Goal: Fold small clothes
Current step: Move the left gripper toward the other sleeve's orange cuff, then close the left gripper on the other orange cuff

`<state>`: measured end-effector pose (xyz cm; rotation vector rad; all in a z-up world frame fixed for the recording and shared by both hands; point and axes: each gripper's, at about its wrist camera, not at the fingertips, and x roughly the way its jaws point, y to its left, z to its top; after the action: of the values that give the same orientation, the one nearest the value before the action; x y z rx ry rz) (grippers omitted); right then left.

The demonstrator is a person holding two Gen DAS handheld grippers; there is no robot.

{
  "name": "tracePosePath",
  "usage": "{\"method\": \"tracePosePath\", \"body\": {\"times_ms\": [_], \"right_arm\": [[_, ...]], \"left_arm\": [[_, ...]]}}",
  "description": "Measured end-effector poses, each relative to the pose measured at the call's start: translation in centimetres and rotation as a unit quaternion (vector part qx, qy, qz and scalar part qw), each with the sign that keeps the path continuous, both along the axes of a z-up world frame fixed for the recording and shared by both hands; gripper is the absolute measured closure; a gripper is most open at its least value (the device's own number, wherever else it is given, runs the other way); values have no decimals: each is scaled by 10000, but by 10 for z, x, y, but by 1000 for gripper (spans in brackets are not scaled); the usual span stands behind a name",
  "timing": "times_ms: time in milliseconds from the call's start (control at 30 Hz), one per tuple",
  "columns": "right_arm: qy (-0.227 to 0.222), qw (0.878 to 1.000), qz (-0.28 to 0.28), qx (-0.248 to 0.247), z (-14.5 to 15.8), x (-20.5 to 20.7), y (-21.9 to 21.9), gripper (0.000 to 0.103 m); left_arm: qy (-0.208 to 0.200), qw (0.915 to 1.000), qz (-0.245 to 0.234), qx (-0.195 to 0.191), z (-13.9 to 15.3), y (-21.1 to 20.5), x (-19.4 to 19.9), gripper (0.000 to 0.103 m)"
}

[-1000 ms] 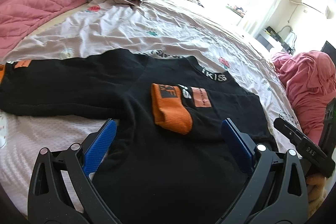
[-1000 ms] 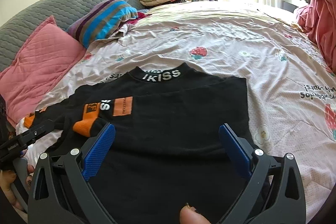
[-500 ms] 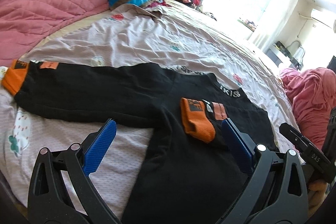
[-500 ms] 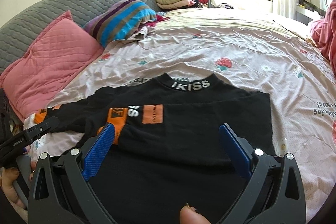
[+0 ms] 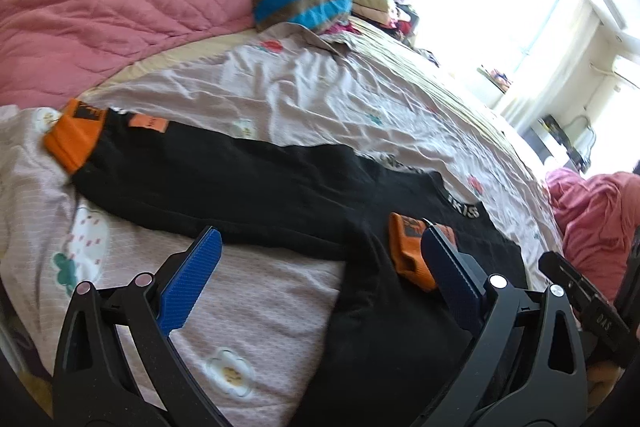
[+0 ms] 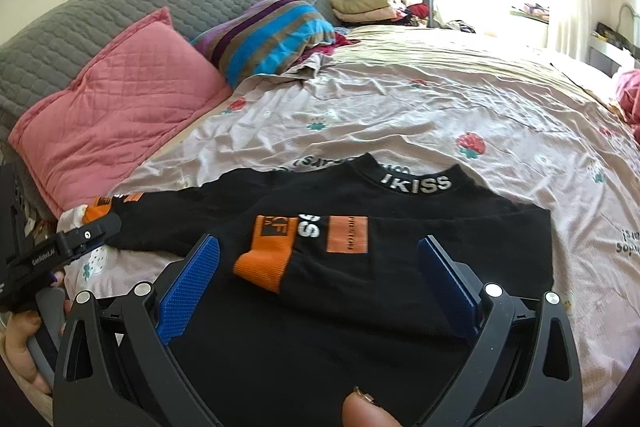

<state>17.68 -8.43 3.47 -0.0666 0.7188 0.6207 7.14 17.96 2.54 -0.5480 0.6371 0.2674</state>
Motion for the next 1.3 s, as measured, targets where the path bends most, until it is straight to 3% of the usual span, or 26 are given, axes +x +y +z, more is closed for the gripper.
{"method": "tracePosePath", "body": {"times_ms": [600,867,1300], "right_arm": [[49,9980,625,11,-4,-8,62,5],[182,9961,858,-74,-17,-8,88,4],[292,9862,1562,-470,-37,-20,135,4]], "left_arm": [[-78,9946,896,-516,-8,64,-34,10],[-49,9877,1205,-992,-24,90,-42,10],[157,9739,1755,-1430,-49,129,-52,10]]}}
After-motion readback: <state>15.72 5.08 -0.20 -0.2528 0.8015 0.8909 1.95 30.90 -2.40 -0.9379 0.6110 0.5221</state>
